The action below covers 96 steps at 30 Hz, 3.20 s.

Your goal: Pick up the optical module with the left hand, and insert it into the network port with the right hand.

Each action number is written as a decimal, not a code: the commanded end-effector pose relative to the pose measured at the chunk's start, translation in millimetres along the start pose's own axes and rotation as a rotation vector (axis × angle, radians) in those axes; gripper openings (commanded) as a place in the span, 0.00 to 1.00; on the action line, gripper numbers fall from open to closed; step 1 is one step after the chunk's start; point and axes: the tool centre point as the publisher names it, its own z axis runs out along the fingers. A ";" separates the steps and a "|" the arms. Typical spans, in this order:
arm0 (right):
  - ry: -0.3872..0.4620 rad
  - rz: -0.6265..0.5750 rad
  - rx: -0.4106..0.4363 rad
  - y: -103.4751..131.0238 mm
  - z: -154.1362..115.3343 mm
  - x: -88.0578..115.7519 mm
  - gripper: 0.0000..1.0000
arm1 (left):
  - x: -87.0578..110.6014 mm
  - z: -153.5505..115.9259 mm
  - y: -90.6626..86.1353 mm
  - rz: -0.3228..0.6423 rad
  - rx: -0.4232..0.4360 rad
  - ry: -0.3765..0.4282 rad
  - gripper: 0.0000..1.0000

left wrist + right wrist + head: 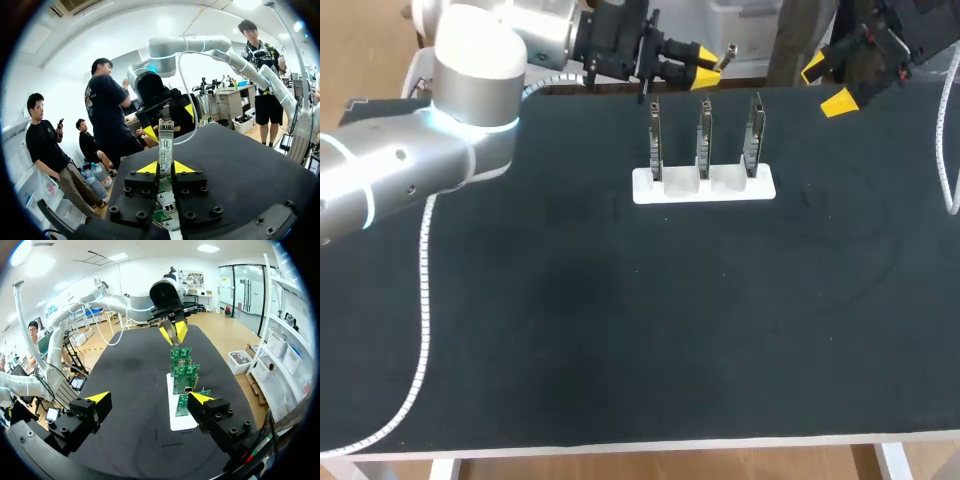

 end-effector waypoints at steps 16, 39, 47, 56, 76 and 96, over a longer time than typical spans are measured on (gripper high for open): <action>0.000 -0.001 0.001 0.7 0.0 -0.1 1.00 | -2.7 38.1 -8.5 -0.025 0.045 -0.068 0.00; 0.000 -0.001 0.001 0.7 0.0 -0.1 1.00 | -5.8 42.9 0.2 0.013 0.081 -0.069 0.00; 0.000 -0.001 0.001 0.7 0.0 -0.1 1.00 | -5.8 42.9 0.2 0.013 0.081 -0.069 0.00; 0.000 -0.001 0.001 0.7 0.0 -0.1 1.00 | -34.4 44.4 -1.8 0.001 0.046 -0.044 0.00; 0.000 -0.001 0.001 0.7 0.0 -0.1 1.00 | -26.7 65.2 -15.4 0.022 -0.031 -0.079 0.00; 0.000 -0.001 0.001 0.7 0.0 -0.1 1.00 | -14.4 82.5 2.5 0.056 -0.051 -0.107 0.00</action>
